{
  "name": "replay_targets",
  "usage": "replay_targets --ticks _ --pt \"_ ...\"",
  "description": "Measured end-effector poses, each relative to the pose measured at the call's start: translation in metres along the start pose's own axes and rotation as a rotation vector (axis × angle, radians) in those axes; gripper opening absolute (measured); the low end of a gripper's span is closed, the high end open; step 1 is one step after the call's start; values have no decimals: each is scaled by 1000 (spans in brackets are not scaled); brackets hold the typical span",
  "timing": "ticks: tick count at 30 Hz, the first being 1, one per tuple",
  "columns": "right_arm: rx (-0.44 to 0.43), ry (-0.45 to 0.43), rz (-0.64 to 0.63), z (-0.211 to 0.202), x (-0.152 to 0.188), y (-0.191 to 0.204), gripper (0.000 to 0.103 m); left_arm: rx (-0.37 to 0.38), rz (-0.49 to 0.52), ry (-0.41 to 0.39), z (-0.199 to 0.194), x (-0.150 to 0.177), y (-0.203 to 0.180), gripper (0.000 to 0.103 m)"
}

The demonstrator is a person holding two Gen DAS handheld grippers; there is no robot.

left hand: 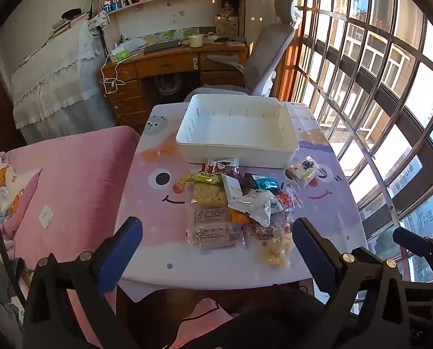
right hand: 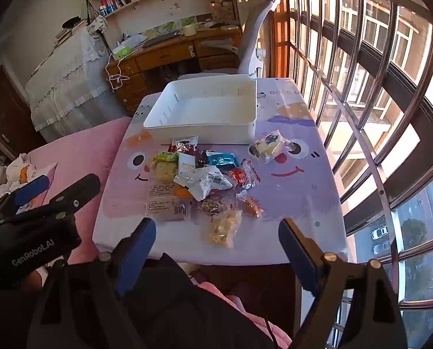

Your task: Organize snacks

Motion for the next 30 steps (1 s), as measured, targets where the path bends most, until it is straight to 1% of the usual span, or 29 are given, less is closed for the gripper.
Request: replay_targets --ticks 4,8,20,23,30 --pt "8 -7 -4 0 -2 0 87 -6 0 -4 0 -1 -1 102" --pt "9 -6 -4 1 -4 0 87 8 3 -1 0 0 -1 102" --pt "15 -4 -6 1 -5 0 87 6 -4 -2 1 0 -1 102" --pt "15 -5 -6 1 -5 0 87 1 -10 1 7 -8 -2 102" --pt "17 -4 -6 2 -5 0 87 0 -14 1 6 -7 0 102"
Point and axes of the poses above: each gripper's, at about its wrist camera, not at the fingertips, and z roughly the way its jaws point, y to its left, x to its underside, the point moved 8 cm from there along z, roughly the way its jaws point, and after that the axes turned 9 degrees about y, right-handed, at the moved point
